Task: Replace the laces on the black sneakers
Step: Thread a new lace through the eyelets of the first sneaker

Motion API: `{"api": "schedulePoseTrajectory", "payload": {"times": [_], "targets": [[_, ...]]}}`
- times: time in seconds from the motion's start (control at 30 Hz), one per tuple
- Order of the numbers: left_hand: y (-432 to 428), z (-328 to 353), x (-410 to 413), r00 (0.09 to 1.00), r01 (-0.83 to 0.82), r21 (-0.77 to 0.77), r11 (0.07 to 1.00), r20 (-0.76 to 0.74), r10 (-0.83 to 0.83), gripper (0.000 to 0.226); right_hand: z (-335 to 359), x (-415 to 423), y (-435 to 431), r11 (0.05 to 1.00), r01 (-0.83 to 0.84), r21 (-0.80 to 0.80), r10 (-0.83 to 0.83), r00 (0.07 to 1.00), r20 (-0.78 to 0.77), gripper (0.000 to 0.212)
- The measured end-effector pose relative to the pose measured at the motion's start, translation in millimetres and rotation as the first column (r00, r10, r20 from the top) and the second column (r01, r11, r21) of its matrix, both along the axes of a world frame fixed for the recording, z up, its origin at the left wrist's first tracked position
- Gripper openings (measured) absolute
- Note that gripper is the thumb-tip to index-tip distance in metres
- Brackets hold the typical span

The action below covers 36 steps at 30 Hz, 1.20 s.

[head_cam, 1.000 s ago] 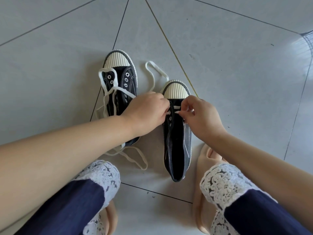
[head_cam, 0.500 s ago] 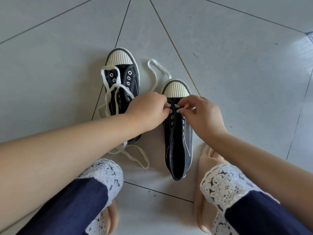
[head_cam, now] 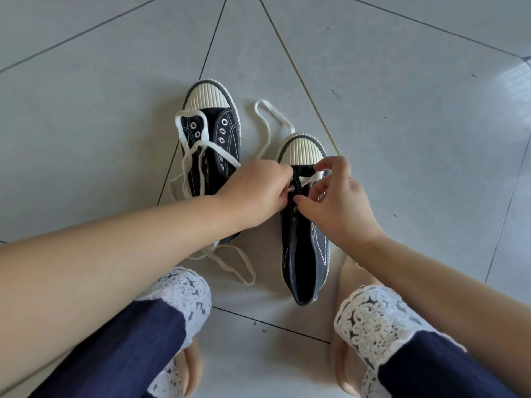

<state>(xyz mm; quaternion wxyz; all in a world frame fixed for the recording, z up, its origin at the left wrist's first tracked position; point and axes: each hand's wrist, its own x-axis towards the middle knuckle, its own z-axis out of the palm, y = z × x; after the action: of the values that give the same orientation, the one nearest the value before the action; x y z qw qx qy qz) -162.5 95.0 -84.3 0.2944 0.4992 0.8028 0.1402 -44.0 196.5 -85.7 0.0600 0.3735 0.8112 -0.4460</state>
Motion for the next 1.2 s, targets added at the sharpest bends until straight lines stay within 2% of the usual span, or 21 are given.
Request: {"api": "schedulePoseTrajectory", "payload": {"times": [0.1,0.23,0.33,0.4,0.5,0.57,0.67,0.7,0.73,0.8,0.9,0.97,1.07,1.13,1.2], "targets": [[-4,3,-5,0.997,0.079,0.002,0.997,0.004,-0.079,0.016,-1,-2,4,0.999,-0.039,0.031,0.037,0.998,0.052,0.036],[-10,5,-7,0.989,0.141,-0.029,0.99,-0.049,-0.142,0.021,-2,0,1,0.99,-0.124,0.061,0.123,0.992,0.026,0.031],[-11,5,-8,0.999,0.003,-0.051,0.999,0.049,0.0,0.012,-3,2,6,0.984,-0.173,0.052,0.173,0.985,0.004,0.033],[-6,8,-8,0.982,-0.111,-0.12,0.987,0.14,0.127,0.009,-5,4,10,0.988,-0.151,0.024,0.151,0.989,0.008,0.037],[6,8,-9,0.925,-0.194,-0.287,0.938,0.265,0.273,0.034,-8,4,13,0.995,-0.098,-0.03,0.099,0.995,0.024,0.042],[12,7,-9,0.87,-0.219,-0.382,0.898,0.34,0.357,0.04,-9,4,15,0.994,-0.095,-0.055,0.096,0.995,0.027,0.042],[15,4,-7,0.779,-0.289,-0.429,0.856,0.415,0.47,0.027,-9,4,16,0.992,-0.112,-0.052,0.114,0.993,0.027,0.038],[15,4,-7,0.775,-0.309,-0.413,0.857,0.412,0.478,0.023,-9,4,15,0.992,-0.118,-0.044,0.119,0.992,0.033,0.037],[14,4,-6,0.8,-0.317,-0.384,0.867,0.383,0.462,0.02,-9,3,15,0.991,-0.128,-0.03,0.129,0.991,0.041,0.036],[12,6,-5,0.905,-0.264,-0.284,0.922,0.257,0.339,0.016,-8,3,13,0.988,-0.152,0.003,0.151,0.986,0.065,0.036],[3,9,-4,0.996,-0.057,-0.085,0.995,0.062,0.063,0.009,-7,1,13,0.988,-0.149,0.026,0.146,0.986,0.083,0.041],[-2,9,-4,0.997,0.063,-0.021,0.998,-0.041,-0.064,0.01,-6,1,14,0.99,-0.137,0.038,0.133,0.987,0.091,0.044],[-6,9,-3,0.953,0.243,0.06,0.968,-0.201,-0.227,0.008,-7,2,12,0.988,-0.144,0.057,0.138,0.986,0.093,0.044],[-8,9,-1,0.929,0.307,0.054,0.95,-0.236,-0.286,0.008,-7,3,11,0.987,-0.148,0.055,0.143,0.986,0.085,0.042],[-7,7,1,0.942,0.275,0.002,0.961,-0.2,-0.269,0.007,-7,5,11,0.987,-0.157,0.048,0.153,0.986,0.066,0.04]]}}
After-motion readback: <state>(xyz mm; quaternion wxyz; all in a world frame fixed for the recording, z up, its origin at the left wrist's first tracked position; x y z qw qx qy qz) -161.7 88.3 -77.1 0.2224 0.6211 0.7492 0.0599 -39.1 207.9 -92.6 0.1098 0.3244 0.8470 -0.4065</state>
